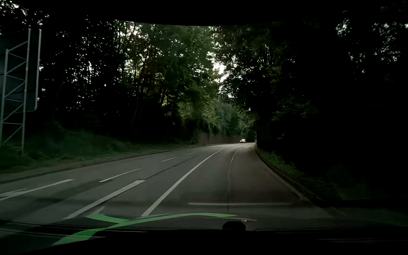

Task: Follow the waypoints while adhering to traffic rules and regulations

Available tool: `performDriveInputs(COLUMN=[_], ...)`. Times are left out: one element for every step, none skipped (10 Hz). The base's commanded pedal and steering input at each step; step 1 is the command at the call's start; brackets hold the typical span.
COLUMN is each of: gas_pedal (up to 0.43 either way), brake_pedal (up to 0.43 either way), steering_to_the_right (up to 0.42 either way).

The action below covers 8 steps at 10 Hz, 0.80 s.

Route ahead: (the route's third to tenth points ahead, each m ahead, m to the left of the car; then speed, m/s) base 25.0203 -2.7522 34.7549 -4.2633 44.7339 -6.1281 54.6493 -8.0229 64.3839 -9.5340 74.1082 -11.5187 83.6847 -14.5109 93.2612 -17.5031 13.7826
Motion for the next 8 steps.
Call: performDriveInputs(gas_pedal=[0.209, 0.209, 0.209, 0.209, 0.209, 0.209, 0.209, 0.209], brake_pedal=[0.0, 0.0, 0.0, 0.0, 0.0, 0.0, 0.0, 0.0], steering_to_the_right=[0.03, 0.03, 0.03, 0.03, 0.03, 0.029, 0.029, 0.029])
